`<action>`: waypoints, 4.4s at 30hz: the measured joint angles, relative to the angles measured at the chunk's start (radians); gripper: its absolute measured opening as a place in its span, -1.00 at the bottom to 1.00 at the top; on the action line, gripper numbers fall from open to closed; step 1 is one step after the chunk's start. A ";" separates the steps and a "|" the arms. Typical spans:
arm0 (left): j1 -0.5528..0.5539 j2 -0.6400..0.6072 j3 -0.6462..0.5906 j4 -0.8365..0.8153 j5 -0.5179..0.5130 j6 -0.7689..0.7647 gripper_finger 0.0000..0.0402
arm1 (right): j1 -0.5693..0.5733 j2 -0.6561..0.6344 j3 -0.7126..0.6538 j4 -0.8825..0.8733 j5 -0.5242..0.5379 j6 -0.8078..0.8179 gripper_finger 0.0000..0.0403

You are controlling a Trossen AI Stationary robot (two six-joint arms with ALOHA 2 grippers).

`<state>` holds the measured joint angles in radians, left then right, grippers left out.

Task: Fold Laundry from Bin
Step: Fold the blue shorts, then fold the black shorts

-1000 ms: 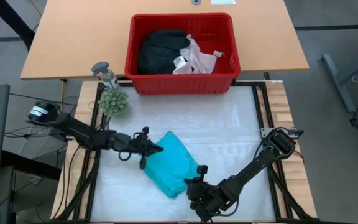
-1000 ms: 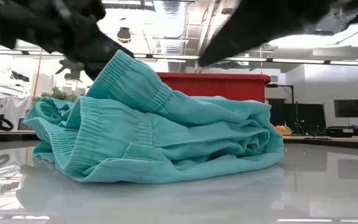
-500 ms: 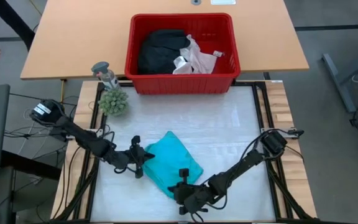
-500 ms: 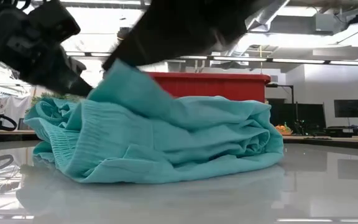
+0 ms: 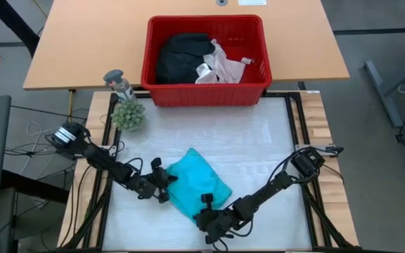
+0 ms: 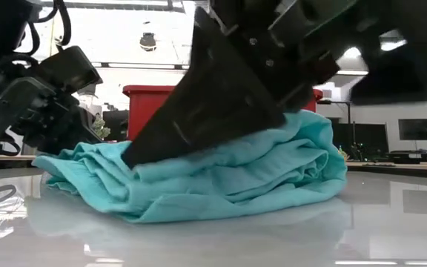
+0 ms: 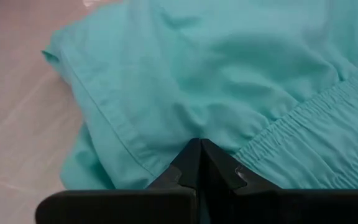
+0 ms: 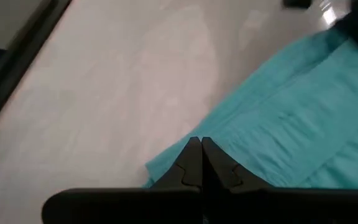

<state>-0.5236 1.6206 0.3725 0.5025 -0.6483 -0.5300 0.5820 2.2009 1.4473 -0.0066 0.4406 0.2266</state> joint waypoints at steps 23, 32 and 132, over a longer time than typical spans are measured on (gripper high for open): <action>0.000 -0.340 0.010 -0.024 0.016 0.228 -1.00 | 0.038 -0.164 -0.009 -0.086 0.094 -0.072 -0.90; 0.000 -0.548 0.010 -0.266 -0.030 0.192 -1.00 | -0.085 -0.150 -0.013 -0.177 0.294 -0.021 -0.90; 0.054 -0.181 0.011 0.101 -0.095 0.074 -1.00 | 0.465 -0.152 0.107 -1.113 0.036 1.583 -0.91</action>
<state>-0.4694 1.4395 0.3840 0.6036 -0.7437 -0.4559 1.0469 2.0492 1.5539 -1.1198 0.4765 1.8098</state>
